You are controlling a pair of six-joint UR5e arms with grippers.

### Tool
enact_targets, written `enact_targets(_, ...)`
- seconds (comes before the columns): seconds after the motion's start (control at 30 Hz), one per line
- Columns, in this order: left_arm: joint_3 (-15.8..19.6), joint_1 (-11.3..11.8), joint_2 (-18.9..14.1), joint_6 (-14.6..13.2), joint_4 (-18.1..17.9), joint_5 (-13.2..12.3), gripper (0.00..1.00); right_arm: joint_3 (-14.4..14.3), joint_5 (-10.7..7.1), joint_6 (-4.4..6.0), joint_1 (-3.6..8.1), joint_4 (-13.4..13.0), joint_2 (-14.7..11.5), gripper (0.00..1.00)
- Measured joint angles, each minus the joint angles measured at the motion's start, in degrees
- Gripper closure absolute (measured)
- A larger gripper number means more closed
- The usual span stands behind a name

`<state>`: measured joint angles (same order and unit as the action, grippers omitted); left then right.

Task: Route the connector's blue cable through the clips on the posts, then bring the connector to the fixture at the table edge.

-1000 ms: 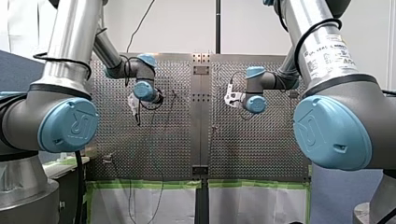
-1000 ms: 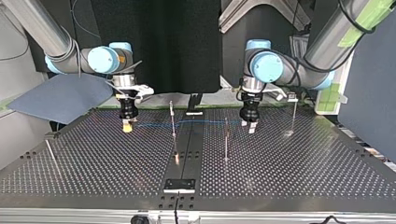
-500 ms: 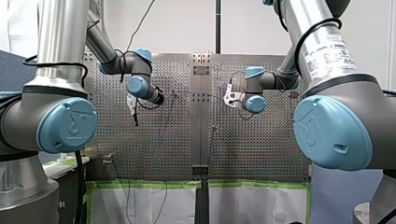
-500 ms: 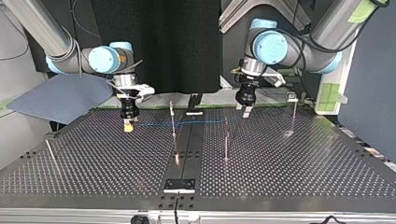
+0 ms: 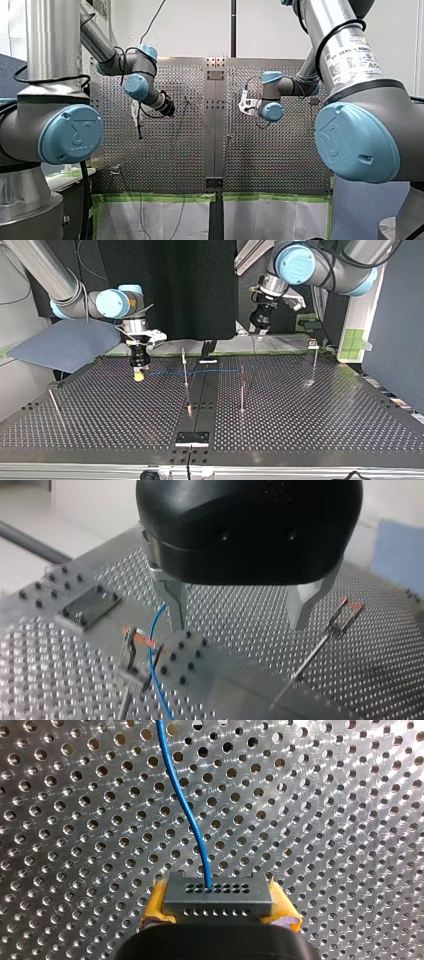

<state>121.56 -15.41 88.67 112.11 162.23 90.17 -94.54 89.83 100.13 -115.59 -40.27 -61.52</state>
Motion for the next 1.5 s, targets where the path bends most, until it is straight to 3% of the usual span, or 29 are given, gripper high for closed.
enact_targets(0.27, -1.5, -2.4, -2.3, -3.4, -0.6, 2.3, 0.0, 0.0, 0.02, 0.13, 0.14, -0.2, 0.1, 1.0)
enact_targets(0.87, -9.7, -10.6, 5.4, -11.7, -7.6, 10.5, 0.0, 0.0, 0.1, 0.18, 0.47, -0.4, 0.4, 1.0)
enact_targets(1.2, -14.0, -15.4, 9.7, -15.8, -4.4, 15.6, 0.0, 0.0, 0.08, 0.17, 0.48, -0.3, 0.5, 1.0)
enact_targets(1.5, -14.3, -15.1, 9.9, -14.9, -0.8, 19.9, 0.0, 0.0, 0.01, 0.17, 0.41, -0.2, 0.7, 1.0)
